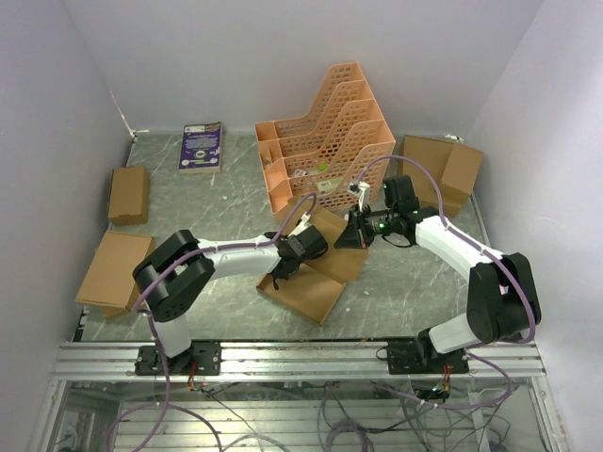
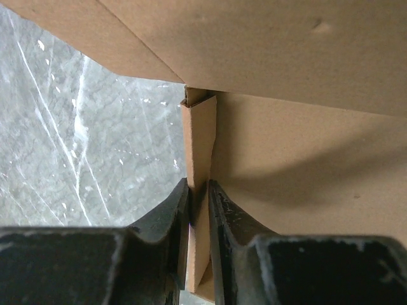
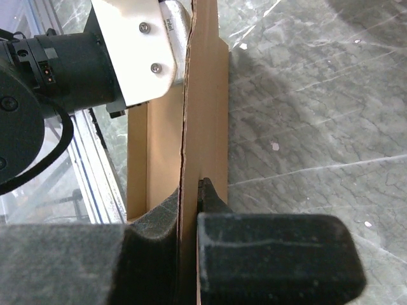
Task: Fold the paper box
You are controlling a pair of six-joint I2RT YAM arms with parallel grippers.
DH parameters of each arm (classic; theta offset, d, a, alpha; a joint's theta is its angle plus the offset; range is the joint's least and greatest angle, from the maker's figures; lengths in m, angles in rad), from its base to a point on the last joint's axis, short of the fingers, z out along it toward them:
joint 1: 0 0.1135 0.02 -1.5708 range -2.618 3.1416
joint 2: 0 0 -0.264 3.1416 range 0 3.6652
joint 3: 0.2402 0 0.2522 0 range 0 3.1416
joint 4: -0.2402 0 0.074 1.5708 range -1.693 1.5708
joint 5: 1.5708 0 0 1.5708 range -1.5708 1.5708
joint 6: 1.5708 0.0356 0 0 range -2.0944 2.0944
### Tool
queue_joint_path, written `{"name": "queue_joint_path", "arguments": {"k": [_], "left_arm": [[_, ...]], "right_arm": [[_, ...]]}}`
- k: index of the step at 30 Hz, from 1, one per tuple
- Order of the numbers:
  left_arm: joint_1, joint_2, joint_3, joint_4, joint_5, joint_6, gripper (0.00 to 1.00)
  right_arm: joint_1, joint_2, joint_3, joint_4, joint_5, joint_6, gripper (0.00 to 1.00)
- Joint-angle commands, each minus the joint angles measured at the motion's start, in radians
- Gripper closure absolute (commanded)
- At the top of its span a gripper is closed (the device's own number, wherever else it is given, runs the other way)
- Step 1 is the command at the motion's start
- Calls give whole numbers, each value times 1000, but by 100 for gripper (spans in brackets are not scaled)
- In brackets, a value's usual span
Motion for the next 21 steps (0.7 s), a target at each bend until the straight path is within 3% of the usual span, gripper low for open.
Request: {"name": "queue_joint_path", "arguments": {"k": [1,21], "left_arm": [[8,-28,-35,-17,109,-47,74],[31,-135,-103,-50,134,-107,63]], "right_arm": [[-2,-38,45,108,-87,-12,100],[-1,-41,48,83,0,-45,100]]}}
